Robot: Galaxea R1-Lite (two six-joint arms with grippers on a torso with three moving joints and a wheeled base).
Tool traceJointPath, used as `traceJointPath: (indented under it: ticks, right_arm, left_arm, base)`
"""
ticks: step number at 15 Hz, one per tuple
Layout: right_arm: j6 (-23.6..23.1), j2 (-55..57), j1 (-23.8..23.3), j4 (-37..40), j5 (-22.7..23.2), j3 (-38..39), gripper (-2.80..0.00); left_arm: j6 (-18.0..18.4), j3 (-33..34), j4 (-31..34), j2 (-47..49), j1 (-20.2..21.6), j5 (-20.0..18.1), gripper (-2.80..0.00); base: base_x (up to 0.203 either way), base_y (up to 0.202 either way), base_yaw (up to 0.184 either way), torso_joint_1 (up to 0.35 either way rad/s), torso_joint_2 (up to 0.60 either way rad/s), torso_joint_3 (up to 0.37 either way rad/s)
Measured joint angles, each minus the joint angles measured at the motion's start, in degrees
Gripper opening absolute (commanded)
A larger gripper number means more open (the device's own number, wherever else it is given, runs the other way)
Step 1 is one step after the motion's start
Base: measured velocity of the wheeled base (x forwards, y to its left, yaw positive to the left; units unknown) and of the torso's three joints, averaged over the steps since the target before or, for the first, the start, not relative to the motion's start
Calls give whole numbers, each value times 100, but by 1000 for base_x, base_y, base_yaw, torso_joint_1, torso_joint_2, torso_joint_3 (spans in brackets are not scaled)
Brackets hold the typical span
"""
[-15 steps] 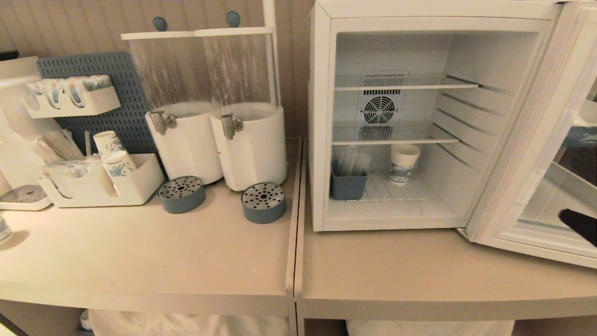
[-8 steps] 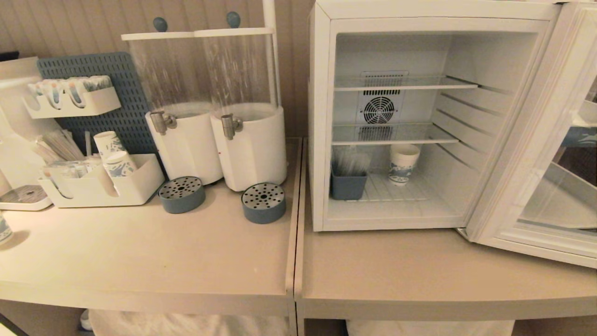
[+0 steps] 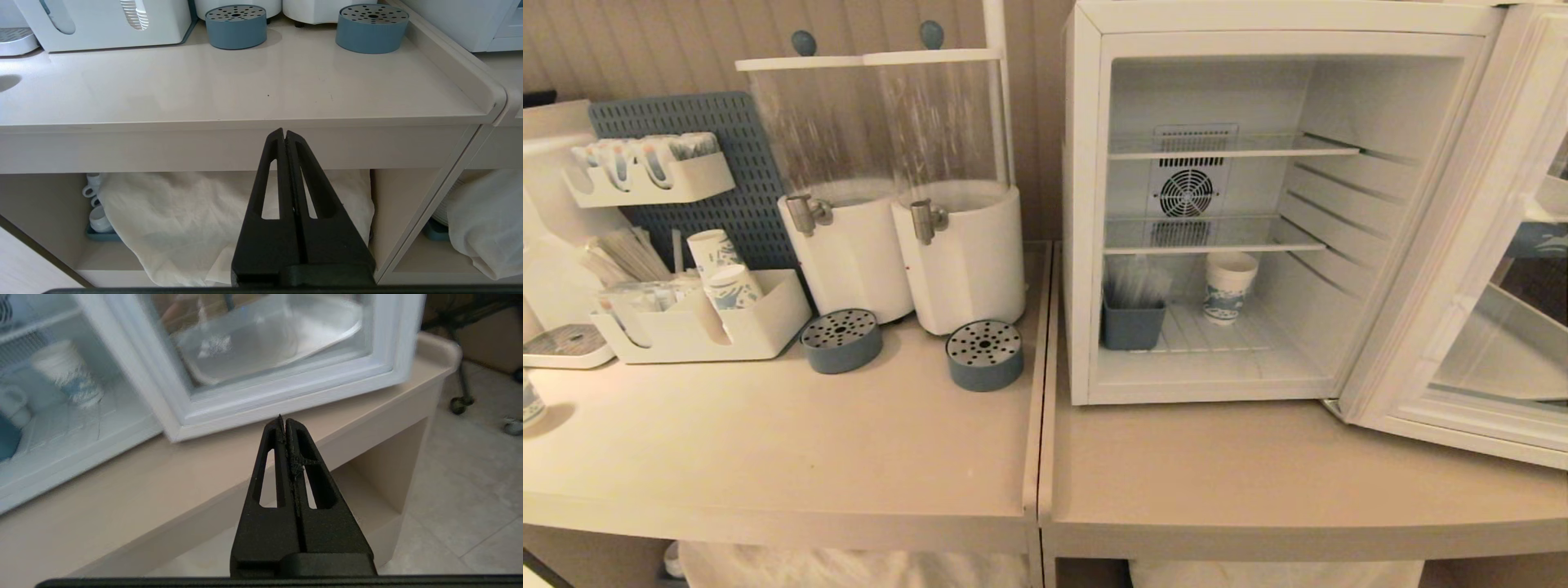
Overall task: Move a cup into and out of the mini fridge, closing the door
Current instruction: Close the freezer door
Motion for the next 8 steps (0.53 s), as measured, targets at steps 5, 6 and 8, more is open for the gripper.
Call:
traceJointPath:
  ticks: [5,6,8]
  right_arm:
    - [35,-53,-227,117,-72,-29,-280]
    - [54,-55,-233,195,-140,-64,-280]
    - [56,-54,-241,340,-126,-215,-280]
  left_arm:
    - [2,0,0,0,0,-2,-280]
    - [-1,0,0,0,0,0,-280]
    - [13,-4,16,0,0,0,-280]
  base:
    - [0,0,0,0,0,0]
    - [0,0,0,0,0,0]
    - [0,0,0,0,0,0]
